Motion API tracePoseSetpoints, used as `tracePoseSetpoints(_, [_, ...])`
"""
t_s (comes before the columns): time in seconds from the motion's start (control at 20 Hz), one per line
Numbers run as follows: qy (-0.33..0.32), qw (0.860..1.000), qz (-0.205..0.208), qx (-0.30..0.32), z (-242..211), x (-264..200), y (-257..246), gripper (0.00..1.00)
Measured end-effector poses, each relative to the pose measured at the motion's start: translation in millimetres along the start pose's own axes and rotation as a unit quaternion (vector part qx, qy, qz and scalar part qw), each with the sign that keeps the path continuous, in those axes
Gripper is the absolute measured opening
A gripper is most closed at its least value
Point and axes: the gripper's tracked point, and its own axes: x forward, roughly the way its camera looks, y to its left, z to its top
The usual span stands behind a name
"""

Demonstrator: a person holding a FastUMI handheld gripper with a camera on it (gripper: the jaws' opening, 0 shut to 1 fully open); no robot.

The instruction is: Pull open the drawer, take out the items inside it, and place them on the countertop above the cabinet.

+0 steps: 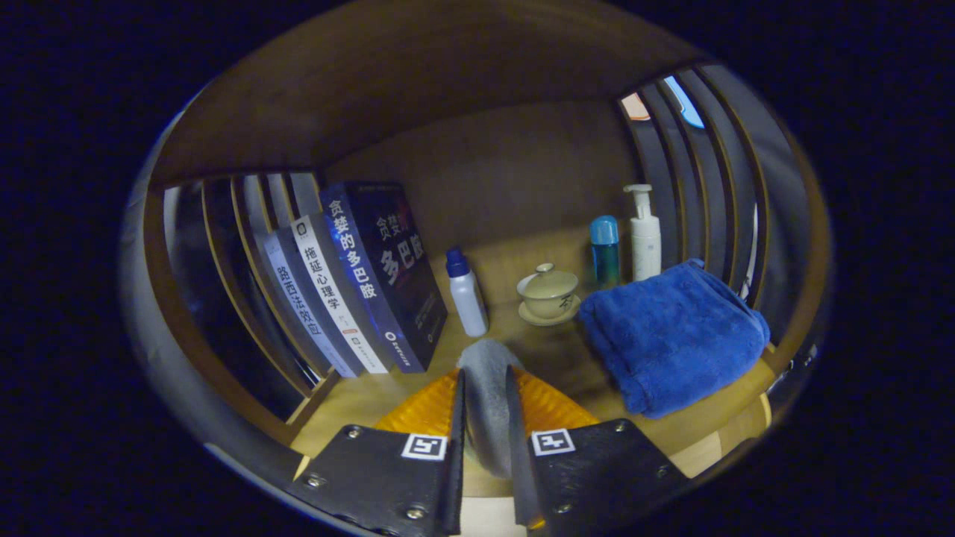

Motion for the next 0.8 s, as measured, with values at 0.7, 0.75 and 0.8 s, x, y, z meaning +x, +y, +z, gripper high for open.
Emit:
tracePoseSetpoints(0.7, [0.033,0.999,0.026,0.0,-55.4,-133.9,16.2,0.98])
tracePoseSetpoints(0.75, [0.035,0.999,0.032,0.007,-60.4,-146.6,16.4,0.98])
tracePoseSetpoints(0.8, [0.034,0.999,0.038,0.011,-64.4,-158.5,17.3,0.98])
